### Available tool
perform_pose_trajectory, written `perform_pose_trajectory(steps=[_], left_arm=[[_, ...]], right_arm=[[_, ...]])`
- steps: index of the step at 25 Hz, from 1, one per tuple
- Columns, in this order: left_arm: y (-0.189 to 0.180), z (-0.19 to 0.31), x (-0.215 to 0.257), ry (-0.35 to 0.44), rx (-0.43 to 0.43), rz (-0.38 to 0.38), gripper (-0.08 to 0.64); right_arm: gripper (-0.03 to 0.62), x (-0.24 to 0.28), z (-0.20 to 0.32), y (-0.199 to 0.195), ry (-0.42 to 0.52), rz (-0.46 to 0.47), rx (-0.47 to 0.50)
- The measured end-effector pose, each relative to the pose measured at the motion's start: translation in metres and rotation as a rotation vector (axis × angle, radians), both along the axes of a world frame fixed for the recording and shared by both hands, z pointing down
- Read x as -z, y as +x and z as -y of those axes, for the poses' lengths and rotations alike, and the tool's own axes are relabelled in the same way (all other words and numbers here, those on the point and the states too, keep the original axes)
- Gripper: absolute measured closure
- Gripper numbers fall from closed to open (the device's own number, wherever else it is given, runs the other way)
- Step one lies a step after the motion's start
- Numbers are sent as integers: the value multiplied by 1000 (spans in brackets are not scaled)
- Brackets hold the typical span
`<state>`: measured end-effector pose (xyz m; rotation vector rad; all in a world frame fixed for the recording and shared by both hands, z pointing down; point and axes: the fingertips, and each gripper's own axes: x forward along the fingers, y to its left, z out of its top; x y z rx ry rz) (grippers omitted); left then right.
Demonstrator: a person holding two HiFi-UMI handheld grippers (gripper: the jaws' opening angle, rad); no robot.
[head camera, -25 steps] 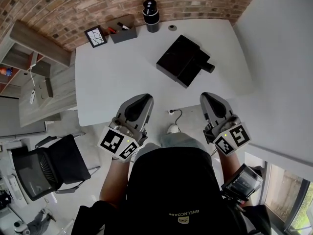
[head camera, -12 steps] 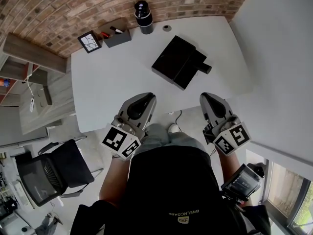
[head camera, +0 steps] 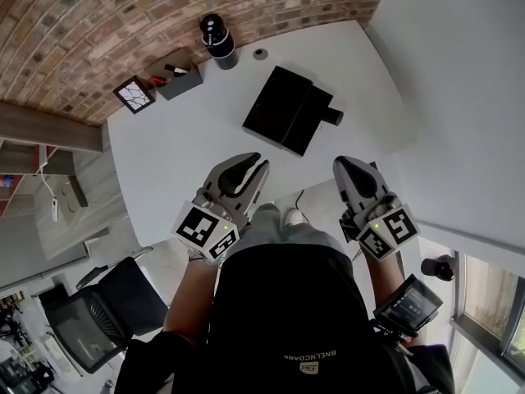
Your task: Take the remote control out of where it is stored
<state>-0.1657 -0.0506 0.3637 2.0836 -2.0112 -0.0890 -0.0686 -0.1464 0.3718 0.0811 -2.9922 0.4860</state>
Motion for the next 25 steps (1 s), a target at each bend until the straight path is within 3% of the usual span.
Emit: perform_pose_trajectory(steps=[13,25], left_arm=[[-21,59,-20,-48,-147,60,442],[-18,115,-61,-92,-281,35,395]], right_arm=[[586,3,19,-7,-11,3,-116],[586,-5,28,4,11,-70,-201]])
